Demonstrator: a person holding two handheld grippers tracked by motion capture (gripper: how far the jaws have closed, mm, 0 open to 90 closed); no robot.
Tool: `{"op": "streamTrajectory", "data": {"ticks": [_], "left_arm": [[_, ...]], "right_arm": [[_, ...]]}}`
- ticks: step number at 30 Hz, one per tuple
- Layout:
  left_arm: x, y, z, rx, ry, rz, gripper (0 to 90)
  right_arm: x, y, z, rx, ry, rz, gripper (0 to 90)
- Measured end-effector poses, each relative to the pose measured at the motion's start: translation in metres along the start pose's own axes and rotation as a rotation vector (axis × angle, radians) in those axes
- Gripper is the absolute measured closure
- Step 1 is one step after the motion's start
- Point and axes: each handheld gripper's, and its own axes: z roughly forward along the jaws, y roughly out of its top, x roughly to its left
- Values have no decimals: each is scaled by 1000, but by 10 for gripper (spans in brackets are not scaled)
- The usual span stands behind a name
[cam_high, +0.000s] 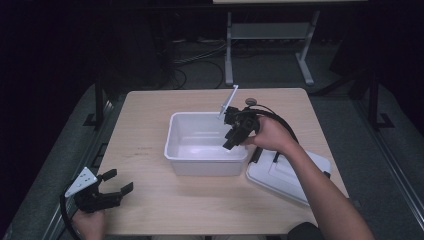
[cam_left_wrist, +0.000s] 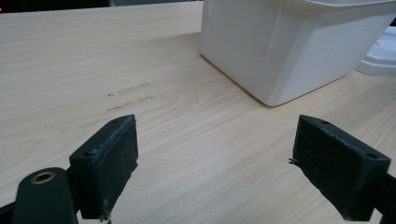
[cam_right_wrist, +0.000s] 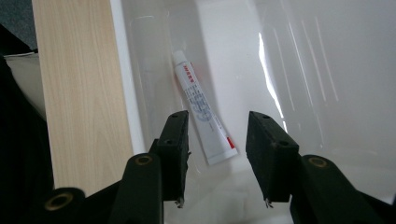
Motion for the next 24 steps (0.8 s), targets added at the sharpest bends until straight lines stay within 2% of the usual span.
{"op": "streamTrajectory", "data": {"ticks": [11,24], "left_arm": [[0,0,1,4,0,3,134],[0,0,1,7,1,6,134]], "right_arm": [[0,-20,-27,-27,-37,36,515],[-1,-45,-41,-44,-64,73,484]]}}
